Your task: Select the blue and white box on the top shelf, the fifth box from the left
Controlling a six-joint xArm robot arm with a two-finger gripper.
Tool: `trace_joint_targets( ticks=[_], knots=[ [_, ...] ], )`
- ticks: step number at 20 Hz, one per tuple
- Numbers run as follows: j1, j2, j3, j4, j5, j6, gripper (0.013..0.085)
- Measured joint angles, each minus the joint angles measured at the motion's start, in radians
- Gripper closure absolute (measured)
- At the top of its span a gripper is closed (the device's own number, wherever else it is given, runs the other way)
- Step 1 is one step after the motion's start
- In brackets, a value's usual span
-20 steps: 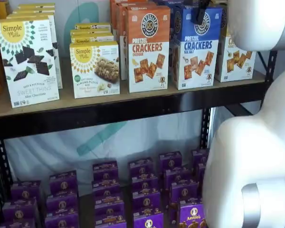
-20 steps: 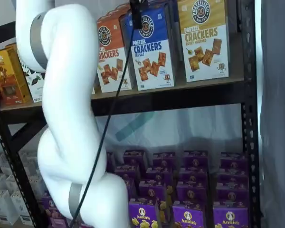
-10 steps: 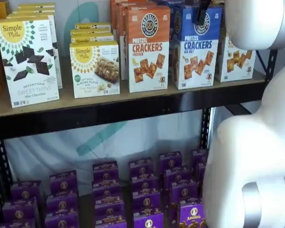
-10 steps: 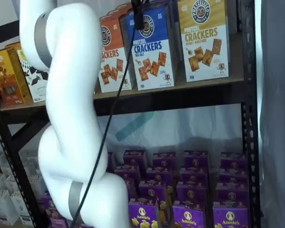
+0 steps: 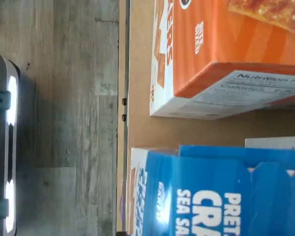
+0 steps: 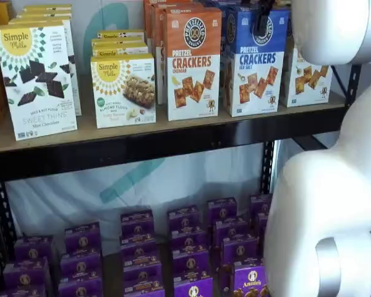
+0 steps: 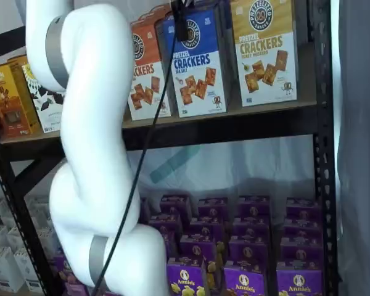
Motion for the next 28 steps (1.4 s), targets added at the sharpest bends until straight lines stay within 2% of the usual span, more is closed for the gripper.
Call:
trace_joint_targets(
  ticks=[7, 9, 10, 12, 21, 23, 28],
  knots=[
    [0.01, 0.015, -0.023, -0.011, 0.021, 0.006, 0.013],
    [0.013, 0.018, -0.029, -0.017, 0.027, 0.008, 0.021],
    [0.014, 0.019, -0.031, -0.018, 0.029, 0.009, 0.021],
    [0.015, 0.021, -0.034, -0.019, 0.032, 0.009, 0.029],
    [0.016, 0.02, -0.032, -0.017, 0.029, 0.011, 0.029],
    [0.016, 0.018, -0.03, -0.017, 0.027, 0.011, 0.037],
    [0.016, 0.023, -0.039, -0.012, 0.042, 0.013, 0.037]
  ],
)
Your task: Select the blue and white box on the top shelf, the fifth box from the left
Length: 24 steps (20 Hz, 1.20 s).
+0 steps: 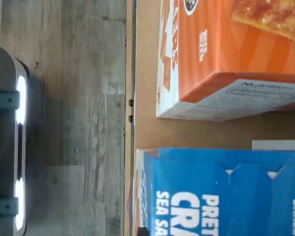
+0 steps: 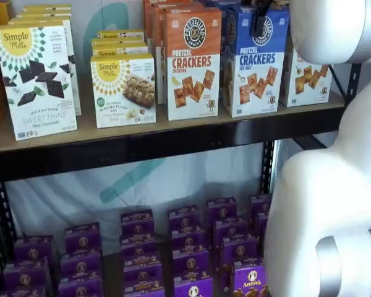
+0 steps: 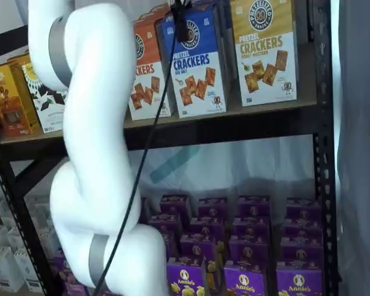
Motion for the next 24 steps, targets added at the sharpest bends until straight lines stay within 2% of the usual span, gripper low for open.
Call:
trace_joint_targets(
  ticks=[7, 12, 19, 24],
  knots=[
    [-0.005, -0.023, 0.021, 0.006, 0.004, -0.002, 0.037],
    [-0.007, -0.086, 0.091, -0.002, -0.025, -0.008, 0.037],
    [-0.02, -0.167, 0.154, 0.034, 0.011, -0.006, 0.037],
    [-0.016, -0.26, 0.238, 0.043, 0.011, 0.002, 0.037]
  ],
)
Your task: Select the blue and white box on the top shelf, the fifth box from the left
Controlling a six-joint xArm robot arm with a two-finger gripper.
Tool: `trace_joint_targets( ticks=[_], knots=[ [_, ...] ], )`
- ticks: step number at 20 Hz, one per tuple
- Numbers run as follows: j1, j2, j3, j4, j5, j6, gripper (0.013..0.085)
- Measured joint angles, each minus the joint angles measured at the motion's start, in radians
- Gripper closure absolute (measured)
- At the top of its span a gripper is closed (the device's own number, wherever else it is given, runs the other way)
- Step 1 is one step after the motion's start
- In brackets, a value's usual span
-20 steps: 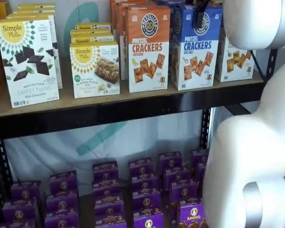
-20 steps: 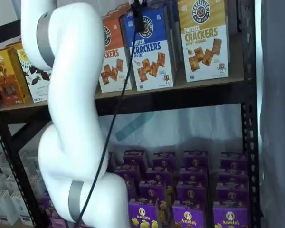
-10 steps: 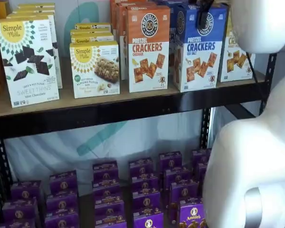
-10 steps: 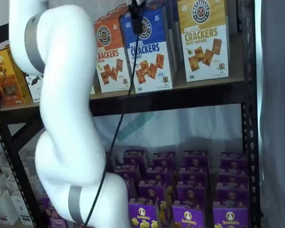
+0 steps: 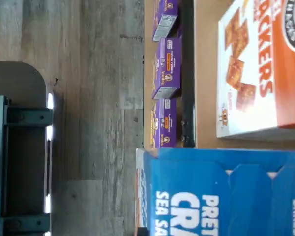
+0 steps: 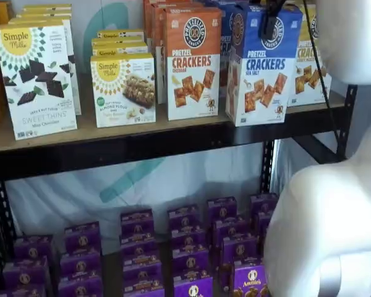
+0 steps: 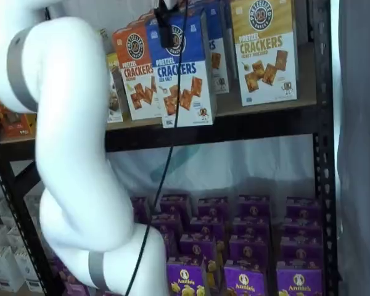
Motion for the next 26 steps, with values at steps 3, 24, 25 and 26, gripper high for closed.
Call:
trace_joint_targets(
  ticks=[3, 24, 25, 26],
  knots=[
    [0.006, -0.047, 0.044, -0.008, 0.005, 0.004, 0.037],
    [-0.046, -0.286, 0.333, -0.042, 0.032, -0.062, 0.037],
    [-0.05, -0.294, 0.345, -0.042, 0.028, -0.067, 0.037],
    [-0.053, -0.3, 0.355, -0.042, 0.025, -0.07, 0.037]
  ],
)
